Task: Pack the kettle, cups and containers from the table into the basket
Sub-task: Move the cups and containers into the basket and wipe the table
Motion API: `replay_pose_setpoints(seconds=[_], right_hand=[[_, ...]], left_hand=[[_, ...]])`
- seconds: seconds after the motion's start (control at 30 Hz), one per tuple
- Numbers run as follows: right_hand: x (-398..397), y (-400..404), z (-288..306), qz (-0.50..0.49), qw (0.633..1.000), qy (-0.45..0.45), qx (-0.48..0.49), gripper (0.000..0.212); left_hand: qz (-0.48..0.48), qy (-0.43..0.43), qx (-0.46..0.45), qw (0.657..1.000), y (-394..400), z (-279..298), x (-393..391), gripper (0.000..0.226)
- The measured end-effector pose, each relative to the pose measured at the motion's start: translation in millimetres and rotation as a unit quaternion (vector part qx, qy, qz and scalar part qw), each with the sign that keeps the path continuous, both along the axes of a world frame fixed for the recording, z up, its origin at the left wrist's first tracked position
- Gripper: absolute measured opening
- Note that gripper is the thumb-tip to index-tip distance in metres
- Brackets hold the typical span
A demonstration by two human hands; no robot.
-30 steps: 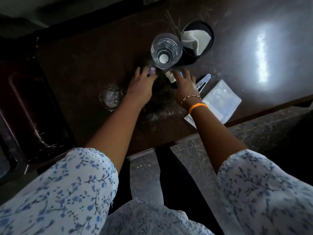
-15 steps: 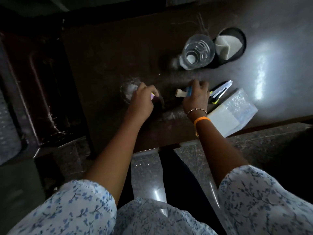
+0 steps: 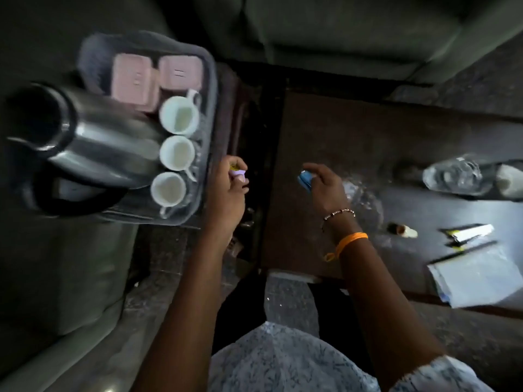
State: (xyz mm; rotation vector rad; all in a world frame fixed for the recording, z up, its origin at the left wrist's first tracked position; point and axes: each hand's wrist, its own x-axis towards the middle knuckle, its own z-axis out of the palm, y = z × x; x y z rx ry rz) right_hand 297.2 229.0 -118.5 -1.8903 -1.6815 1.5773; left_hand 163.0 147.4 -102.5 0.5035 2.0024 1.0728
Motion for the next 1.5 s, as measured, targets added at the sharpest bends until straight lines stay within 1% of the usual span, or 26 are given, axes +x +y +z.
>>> replay_pose_setpoints(seconds=[0.07, 0.13, 0.2, 0.27, 0.33, 0.4, 0.47, 0.53, 0.6, 0.67, 0.77, 0.87, 0.9, 0.93, 1.03, 1.07, 1.1, 1.2, 1.27, 1.37, 1.4, 1.5], right_hand=[[-43.2, 1.2, 12.3, 0.005, 0.998, 0.061, -0.009, 0.033], [-85.6, 2.9, 23.2, -0.012, 0.989, 0.139, -0.045, 0.031], [-125.0, 5.6, 29.5, -0.022, 0.979, 0.19, -0.074, 0.03], [-160.0, 12.3, 31.4, -0.022, 0.977, 0.201, -0.066, 0.029], [-188.2, 23.9, 30.2, -0.003, 0.985, 0.17, -0.015, 0.027], [-209.1, 37.1, 27.2, 0.033, 0.992, 0.103, 0.057, 0.024], [-225.2, 49.0, 24.5, 0.061, 0.99, 0.038, 0.122, 0.022], [-239.7, 58.1, 24.4, 0.072, 0.986, 0.001, 0.15, 0.022], [-250.2, 66.1, 24.4, 0.109, 0.977, -0.052, 0.179, 0.024], [-254.0, 72.0, 25.6, 0.165, 0.957, -0.11, 0.213, 0.024], [-256.9, 75.6, 28.3, 0.274, 0.916, -0.155, 0.248, 0.019], [-260.6, 71.4, 29.4, 0.406, 0.86, -0.2, 0.234, 0.021], [-261.2, 69.3, 30.0, 0.424, 0.854, -0.2, 0.224, 0.023], [-260.5, 67.4, 30.9, 0.428, 0.855, -0.191, 0.224, 0.024], [-250.2, 61.5, 33.6, 0.409, 0.857, -0.153, 0.272, 0.031], [-245.0, 59.6, 34.8, 0.406, 0.865, -0.134, 0.264, 0.035], [-240.3, 56.7, 36.9, 0.411, 0.875, -0.107, 0.233, 0.038], [-229.4, 46.2, 41.6, 0.437, 0.895, -0.004, 0.089, 0.041], [-227.3, 40.4, 38.4, 0.392, 0.918, 0.033, 0.055, 0.036], [-232.9, 38.9, 31.3, 0.301, 0.951, 0.049, 0.058, 0.026], [-236.5, 40.1, 29.6, 0.279, 0.957, 0.05, 0.067, 0.023], [-254.6, 47.1, 24.6, 0.222, 0.963, 0.065, 0.135, 0.021]], left_hand=[[0.064, 0.005, 0.02, 0.998, -9.7, 11.5, -36.2, 0.037], [0.094, 0.017, 0.043, 0.994, -17.6, 18.8, -68.6, 0.035], [0.098, 0.023, 0.055, 0.993, -22.1, 22.3, -93.6, 0.034], [0.086, 0.018, 0.05, 0.995, -22.8, 22.3, -111.6, 0.031], [0.075, 0.003, 0.031, 0.997, -21.1, 20.6, -123.3, 0.028], [0.068, -0.019, 0.016, 0.997, -20.0, 18.9, -130.5, 0.028], [0.063, -0.044, 0.013, 0.997, -17.9, 17.0, -134.6, 0.025], [0.06, -0.063, 0.019, 0.996, -15.2, 16.4, -135.3, 0.023], [0.062, -0.08, 0.028, 0.994, -12.7, 17.0, -134.8, 0.023], [0.064, -0.089, 0.031, 0.994, -9.8, 17.4, -136.6, 0.024], [0.056, -0.09, 0.025, 0.994, -5.5, 16.3, -143.3, 0.025], [0.054, -0.1, 0.022, 0.993, -3.4, 16.3, -146.6, 0.026], [0.052, -0.102, 0.019, 0.993, -3.0, 16.3, -146.7, 0.027], [0.049, -0.101, 0.014, 0.994, -2.4, 16.8, -146.8, 0.028], [0.049, -0.092, -0.006, 0.994, 2.2, 16.5, -147.7, 0.033], [0.058, -0.099, -0.009, 0.993, 4.5, 16.6, -147.7, 0.035], [0.069, -0.108, -0.008, 0.992, 7.2, 16.3, -147.7, 0.038], [0.086, -0.124, -0.001, 0.989, 15.5, 14.4, -148.4, 0.043], [0.082, -0.15, 0.002, 0.985, 19.6, 11.8, -149.1, 0.054], [0.059, -0.171, -0.017, 0.983, 21.3, 6.3, -150.5, 0.066], [0.056, -0.176, -0.015, 0.983, 20.2, 5.1, -150.7, 0.066], [0.06, -0.172, -0.011, 0.983, 17.9, 3.7, -152.3, 0.062]])
